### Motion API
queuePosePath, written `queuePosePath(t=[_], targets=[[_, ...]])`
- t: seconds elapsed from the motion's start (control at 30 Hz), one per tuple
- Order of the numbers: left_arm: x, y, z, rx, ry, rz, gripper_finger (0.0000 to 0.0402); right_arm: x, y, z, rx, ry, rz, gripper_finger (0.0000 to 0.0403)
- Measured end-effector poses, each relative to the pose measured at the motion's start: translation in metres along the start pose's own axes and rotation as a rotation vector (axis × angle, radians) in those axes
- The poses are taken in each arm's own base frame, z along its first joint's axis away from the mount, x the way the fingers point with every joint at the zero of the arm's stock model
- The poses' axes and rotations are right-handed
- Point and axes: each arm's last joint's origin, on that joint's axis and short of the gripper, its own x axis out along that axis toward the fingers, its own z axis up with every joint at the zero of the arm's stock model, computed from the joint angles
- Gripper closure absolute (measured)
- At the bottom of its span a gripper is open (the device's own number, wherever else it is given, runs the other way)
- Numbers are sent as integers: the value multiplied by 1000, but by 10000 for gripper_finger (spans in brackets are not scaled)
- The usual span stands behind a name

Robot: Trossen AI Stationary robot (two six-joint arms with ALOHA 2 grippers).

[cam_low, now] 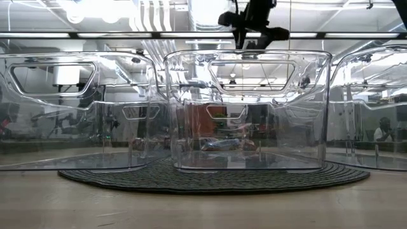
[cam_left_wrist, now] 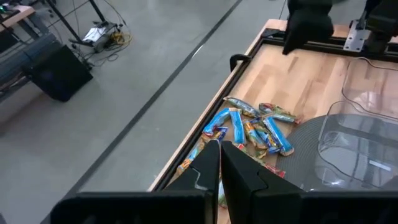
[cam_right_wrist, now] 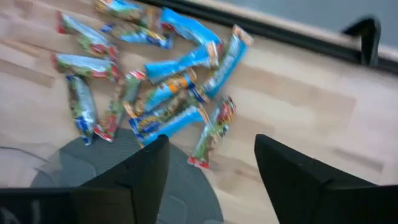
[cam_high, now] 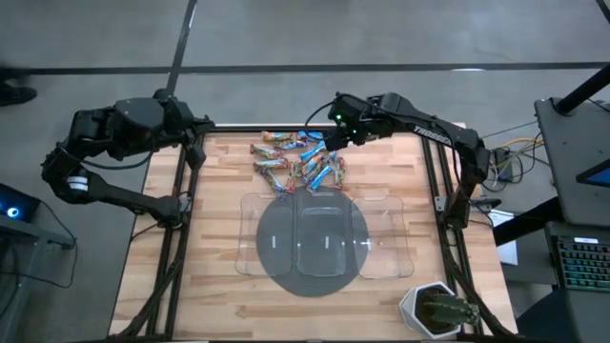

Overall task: Pick and place Granola Bars by type
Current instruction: Put the red granola bar into the left transparent bin

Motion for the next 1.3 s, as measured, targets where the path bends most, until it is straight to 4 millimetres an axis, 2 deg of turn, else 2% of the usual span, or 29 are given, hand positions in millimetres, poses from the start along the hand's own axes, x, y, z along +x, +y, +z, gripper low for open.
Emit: queuePosePath(t=[0.2, 0.53, 0.67, 0.93, 1.3], targets=[[-1, 0, 0, 33, -1, 0, 402, 36, -5, -16, 69, 86, -82, 144], [-1, 0, -1, 45, 0, -5, 402, 102, -9, -41, 189, 121, -66, 126], [-1, 0, -1, 48, 6, -9, 402, 120, -14, -51, 204, 133, -77, 130], [-1, 0, -1, 40, 6, -9, 402, 153, -18, -66, 261, 141, 18, 133], [-1, 0, -1, 22, 5, -9, 402, 173, -29, -79, 285, 128, 17, 133]])
